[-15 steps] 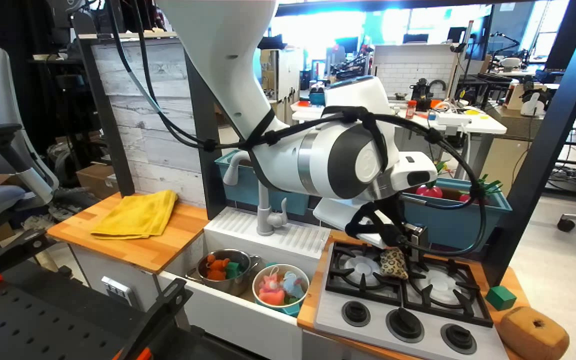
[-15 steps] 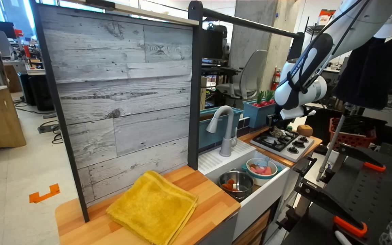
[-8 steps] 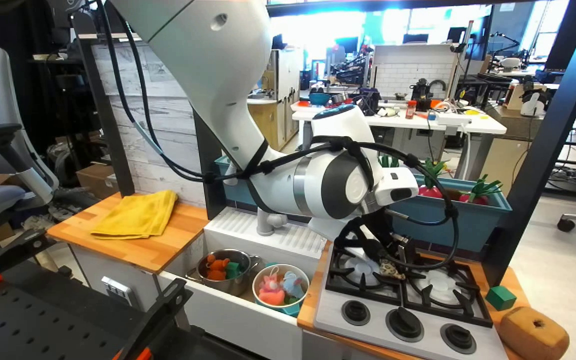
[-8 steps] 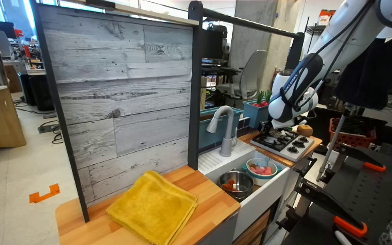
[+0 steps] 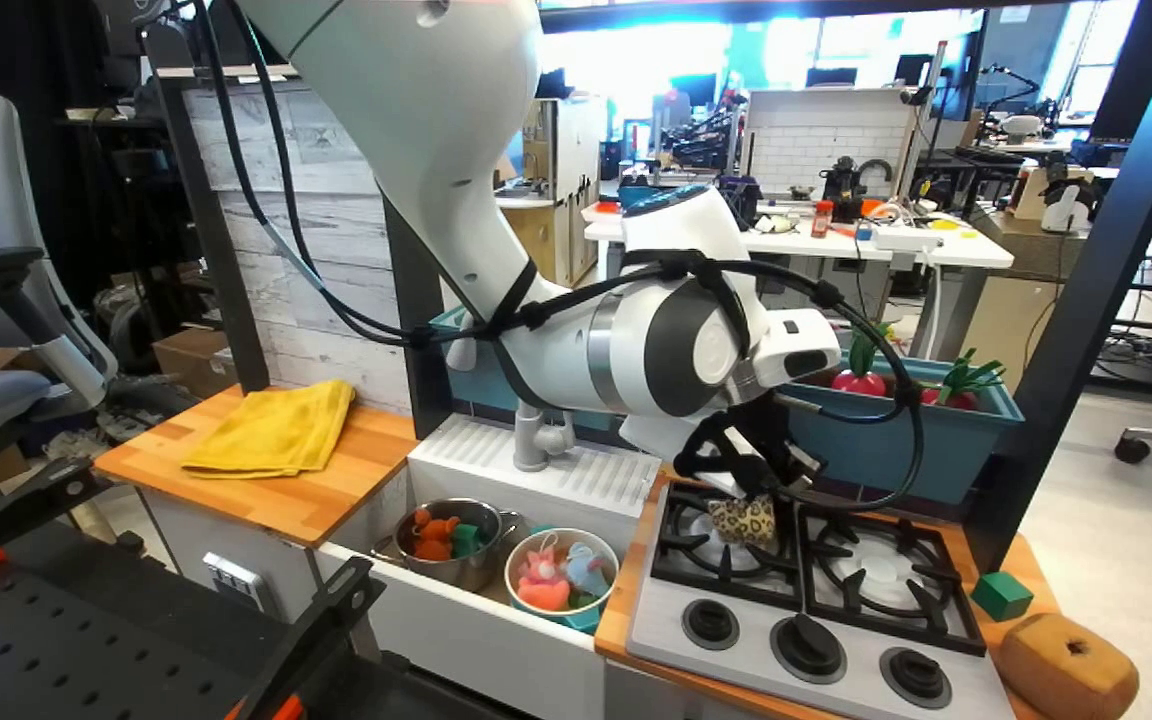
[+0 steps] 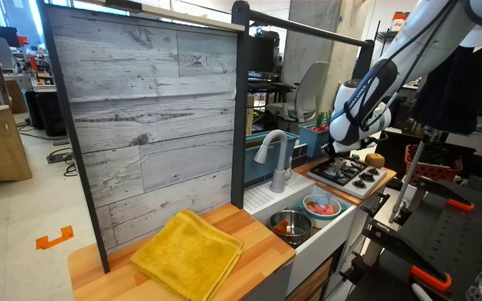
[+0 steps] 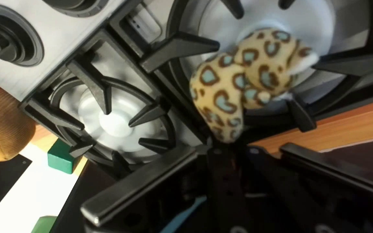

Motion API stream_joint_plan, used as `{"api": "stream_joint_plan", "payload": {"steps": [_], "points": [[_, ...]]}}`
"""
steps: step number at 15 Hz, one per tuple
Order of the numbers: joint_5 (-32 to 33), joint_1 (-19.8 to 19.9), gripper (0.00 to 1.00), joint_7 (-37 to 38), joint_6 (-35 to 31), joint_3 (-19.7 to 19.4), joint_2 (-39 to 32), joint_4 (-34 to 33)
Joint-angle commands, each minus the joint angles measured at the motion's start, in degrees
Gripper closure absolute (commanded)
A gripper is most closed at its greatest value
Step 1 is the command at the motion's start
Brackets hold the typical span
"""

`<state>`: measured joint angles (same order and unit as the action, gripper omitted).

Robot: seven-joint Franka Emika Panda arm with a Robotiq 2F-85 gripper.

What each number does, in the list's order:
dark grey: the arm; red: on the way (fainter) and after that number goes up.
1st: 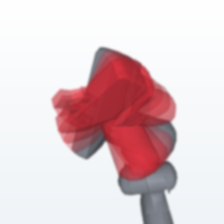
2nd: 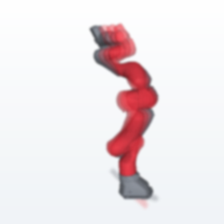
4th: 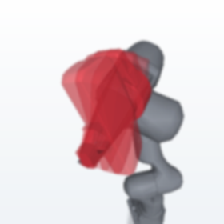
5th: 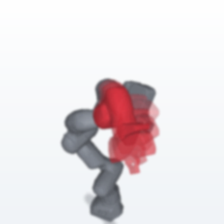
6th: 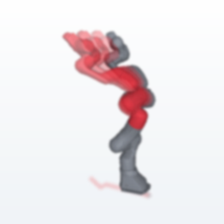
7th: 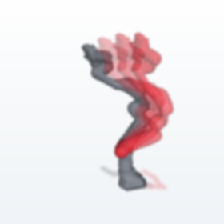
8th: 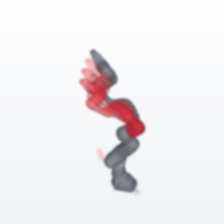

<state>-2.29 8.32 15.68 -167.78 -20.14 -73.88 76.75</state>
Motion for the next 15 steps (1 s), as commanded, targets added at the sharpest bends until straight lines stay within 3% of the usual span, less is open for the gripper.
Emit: {"api": "stream_joint_plan", "payload": {"steps": [1,3,4,10,14,15], "points": [[1.3,1.1,1.0,-7.0,-1.7,4.5,10.7,13.5],[1.5,0.6,0.91,-9.4,-0.7,4.8,14.4,18.4],[1.9,-0.3,0.67,-9.6,-0.4,4.1,15.9,20.8],[1.7,-3.1,0.3,-7.5,-0.6,0.7,18.7,26.0],[1.3,-2.2,0.03,-7.5,-0.8,1.2,17.5,24.8],[1.2,-2.3,0.01,-7.2,-0.4,1.2,16.7,23.8]]}}
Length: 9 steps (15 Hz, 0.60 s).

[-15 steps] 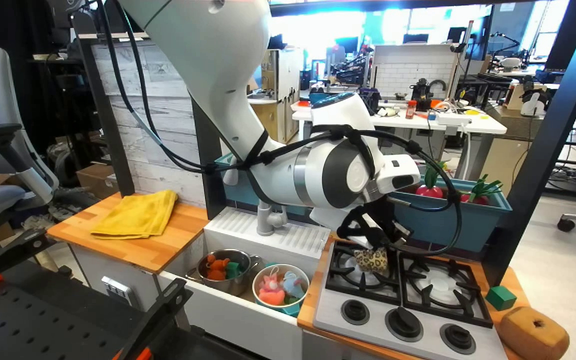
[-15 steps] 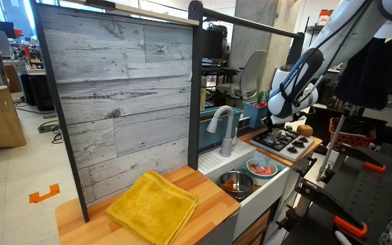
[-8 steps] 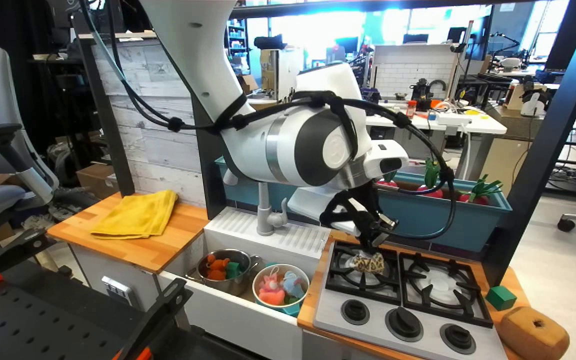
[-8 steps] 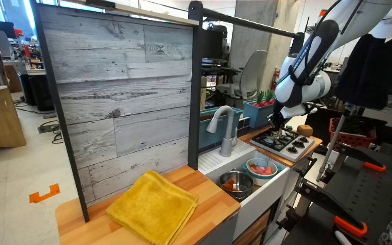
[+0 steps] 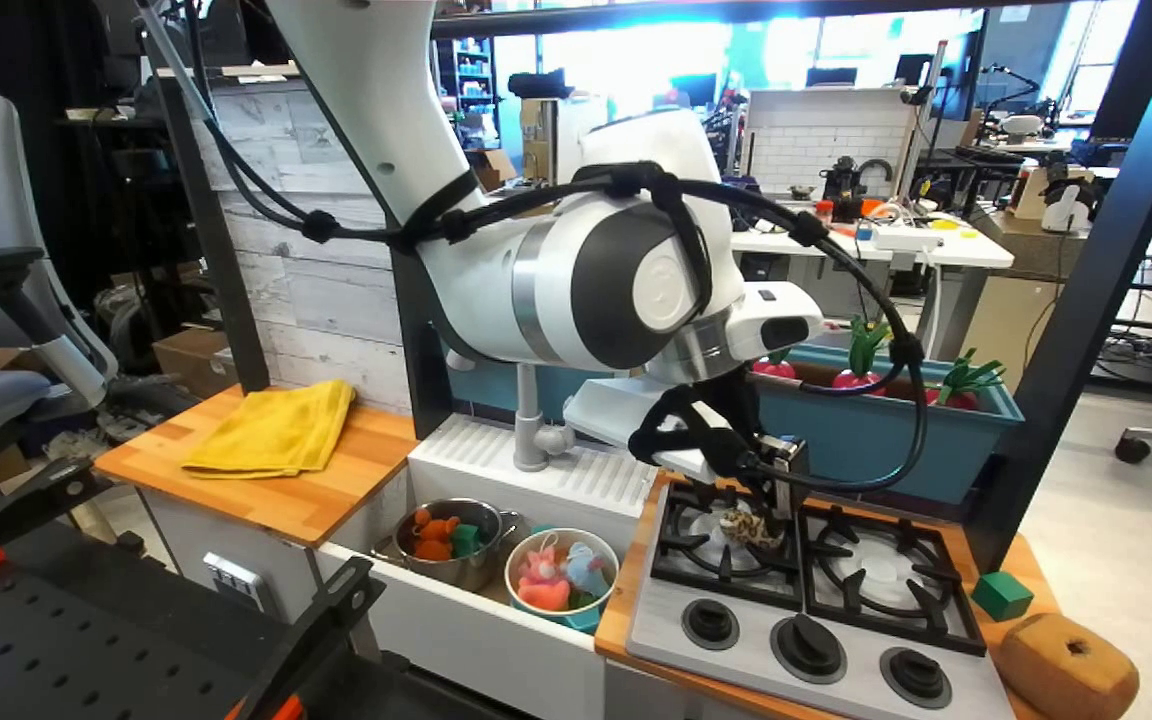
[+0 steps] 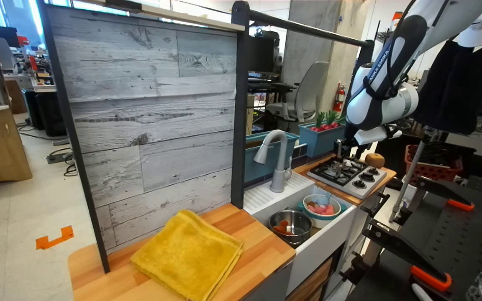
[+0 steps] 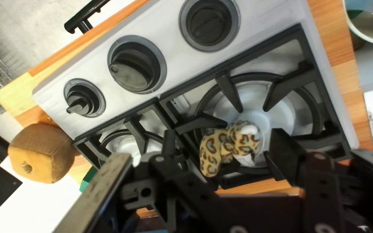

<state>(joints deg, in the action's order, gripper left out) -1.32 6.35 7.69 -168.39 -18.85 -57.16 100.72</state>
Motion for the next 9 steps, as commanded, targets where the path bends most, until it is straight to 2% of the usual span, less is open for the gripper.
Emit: {"api": "stream_joint_plan", "payload": {"steps": [1,7,8,9], "points": [[0.0,-0.3,0.0,1.2,-0.6,0.2,-1.2,-1.4],[-1.2,-1.8,0.01,6.4,-0.6,-1.2,-8.3,-10.0],[-1.3,-2.0,0.04,7.3,-0.2,-1.6,-9.3,-11.3],[-1.5,-1.9,0.15,8.0,-0.1,-1.8,-10.6,-13.0]]}}
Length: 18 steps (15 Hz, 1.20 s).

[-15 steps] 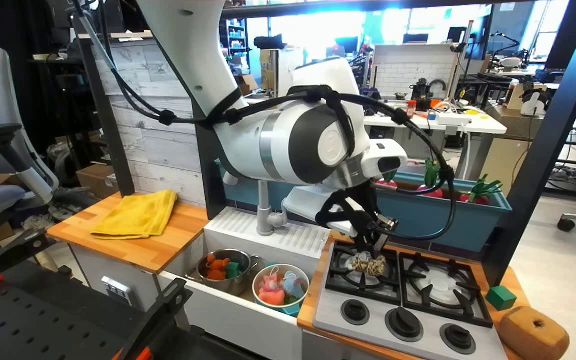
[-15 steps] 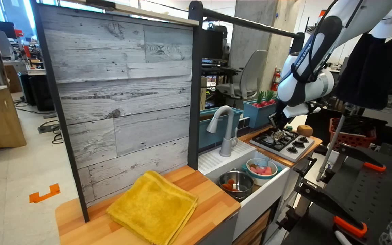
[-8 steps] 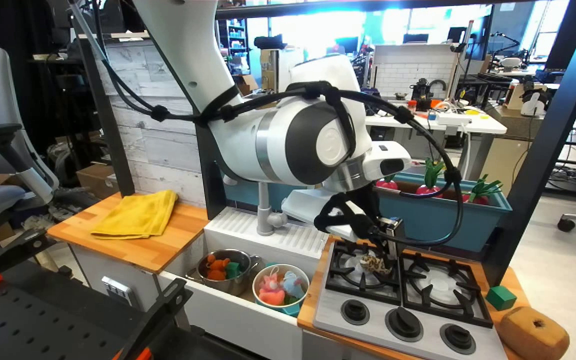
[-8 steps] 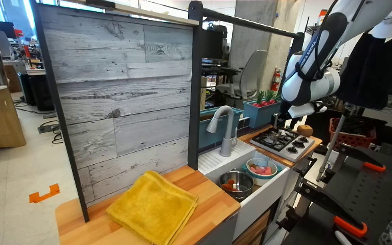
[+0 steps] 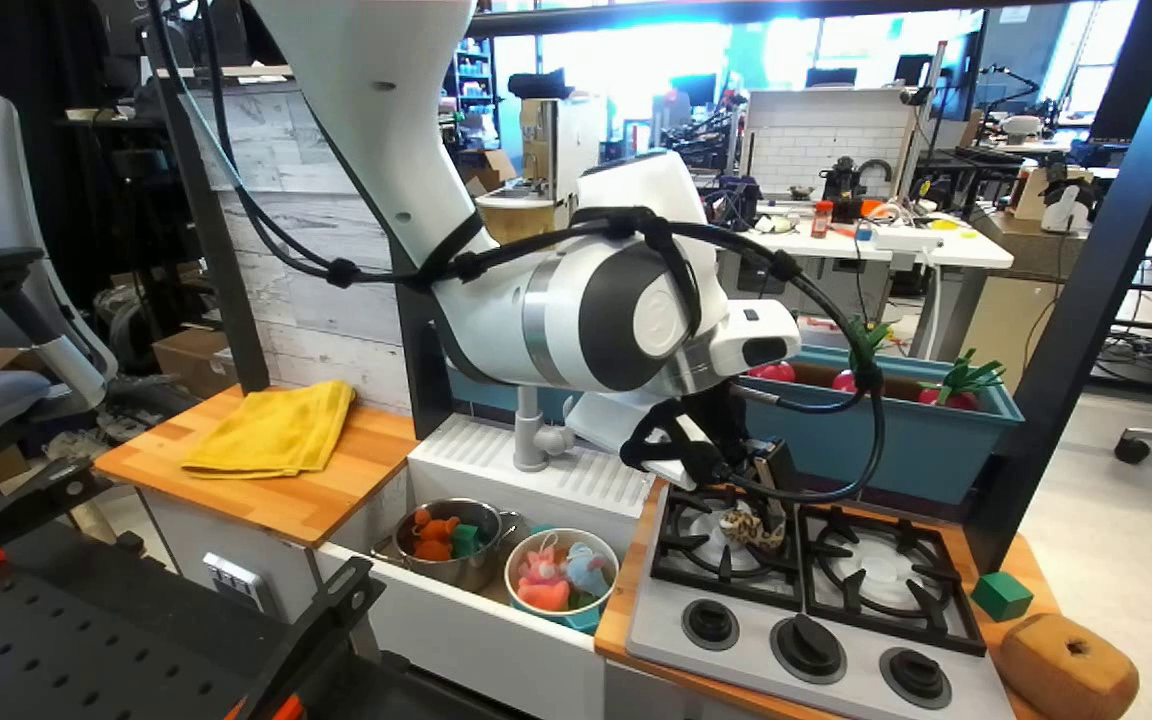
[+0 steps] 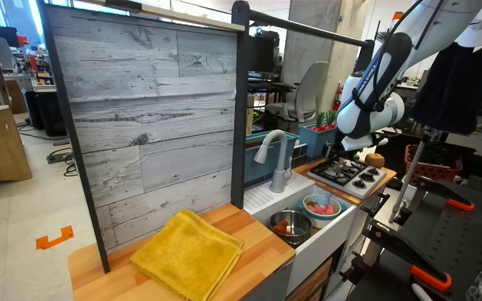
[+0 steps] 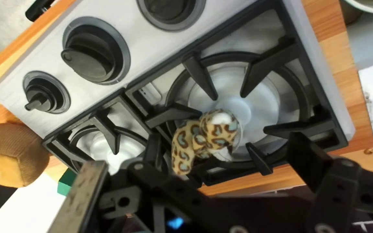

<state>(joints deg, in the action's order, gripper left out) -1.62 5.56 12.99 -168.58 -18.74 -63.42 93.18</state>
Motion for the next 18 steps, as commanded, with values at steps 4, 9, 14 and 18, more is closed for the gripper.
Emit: {"api": "stream_joint_plan", "payload": {"steps": [4,9,14,18], "points": [[-1.4,-0.7,0.49,4.7,0.7,-2.6,-7.5,-9.6],[-0.8,-0.3,0.81,3.8,2.6,-3.2,-5.5,-7.6],[0.9,0.7,0.96,-1.9,3.9,-0.1,3.6,2.9],[1.9,7.0,0.94,-14.0,-10.5,9.1,12.1,13.9]]}}
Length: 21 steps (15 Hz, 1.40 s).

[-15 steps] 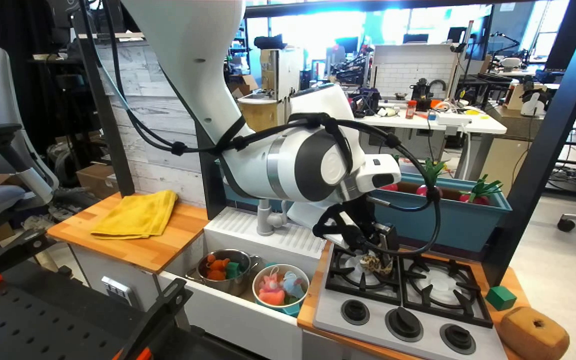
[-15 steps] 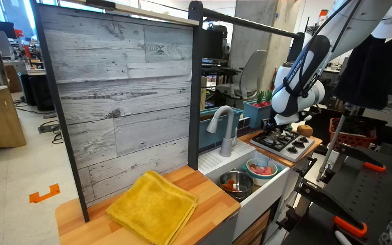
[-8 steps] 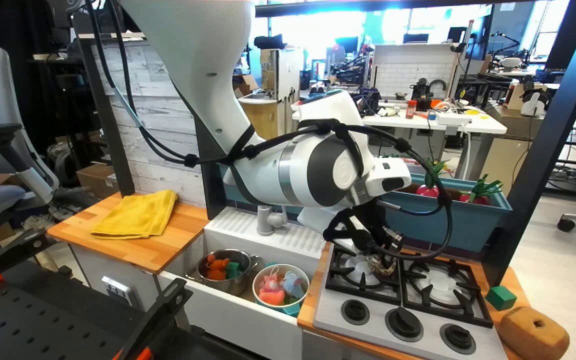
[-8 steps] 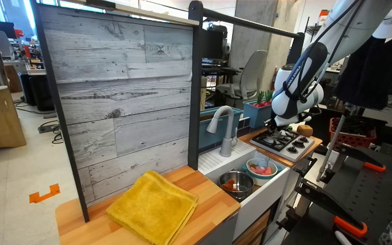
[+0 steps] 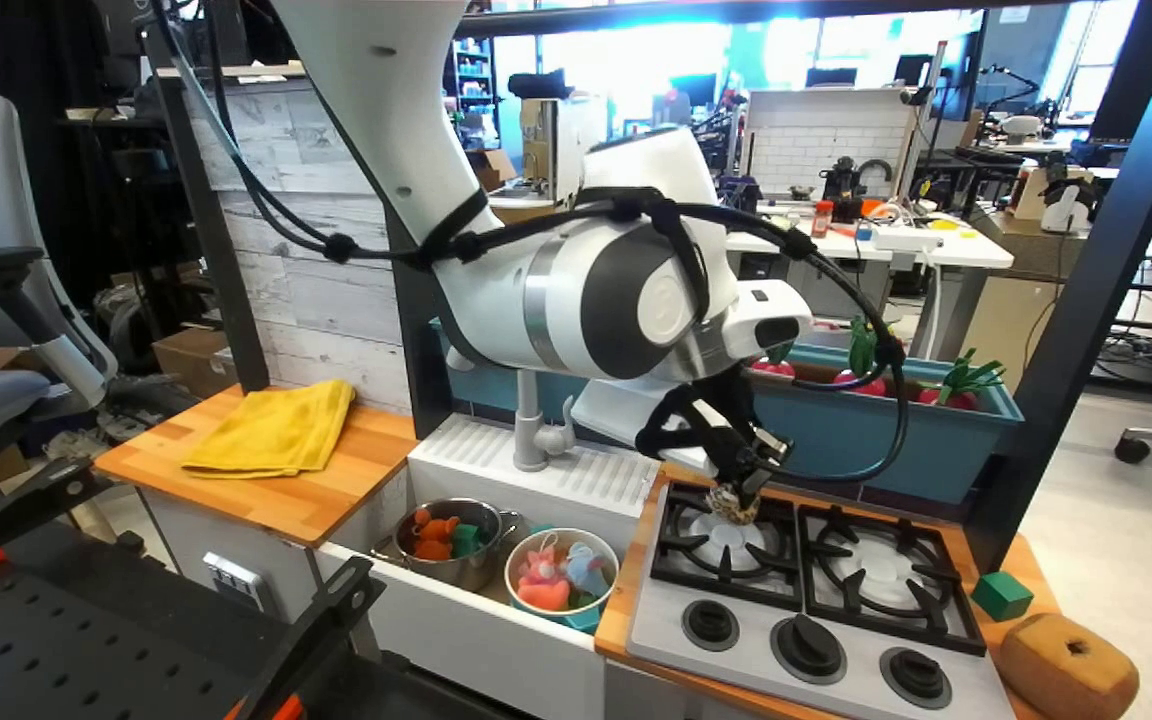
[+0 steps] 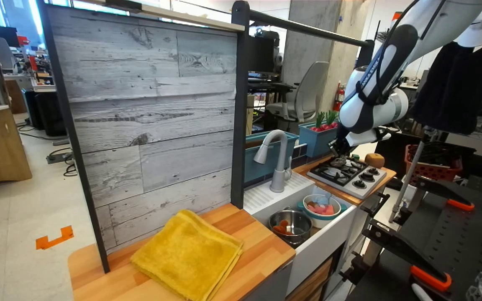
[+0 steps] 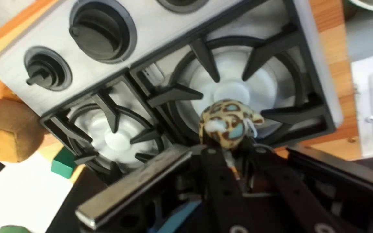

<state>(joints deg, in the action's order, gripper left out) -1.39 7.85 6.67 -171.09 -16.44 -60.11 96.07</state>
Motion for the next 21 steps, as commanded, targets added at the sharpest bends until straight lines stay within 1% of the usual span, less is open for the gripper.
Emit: {"api": "stream_joint_plan", "payload": {"steps": [1,3,5,6,7,8,9,11,12,15,16,17,18,20,21], "points": [[2.2,6.6,0.94,-10.1,-11.4,9.6,10.9,14.1],[4.1,10.8,0.94,-13.8,-17.5,15.6,14.3,20.1],[7.6,14.8,0.94,-15.5,-23.2,22.0,16.7,26.7],[9.7,15.5,0.94,-15.6,-25.2,24.3,17.5,30.0],[12.1,16.2,0.94,-15.7,-26.7,26.2,17.2,31.7],[14.3,15.9,0.94,-15.6,-28.1,27.3,16.4,32.8],[16.3,15.1,0.94,-15.6,-29.0,27.9,15.5,33.2],[16.3,10.1,0.94,-15.0,-29.9,25.9,13.4,32.3],[15.0,6.8,0.94,-15.0,-29.3,23.8,11.8,30.2],[13.5,0.4,0.94,-15.7,-29.1,19.4,8.1,25.2],[13.2,-1.0,0.5,-15.6,-28.1,18.2,7.8,24.2],[13.6,-1.2,0.49,-15.4,-26.8,17.9,7.9,23.8],[13.5,-1.5,0.43,-15.1,-24.9,17.5,9.1,24.1],[13.1,-3.0,0.31,-15.1,-19.7,14.9,13.1,26.1],[12.6,-3.6,0.24,-14.9,-16.6,13.7,15.4,27.1]]}}
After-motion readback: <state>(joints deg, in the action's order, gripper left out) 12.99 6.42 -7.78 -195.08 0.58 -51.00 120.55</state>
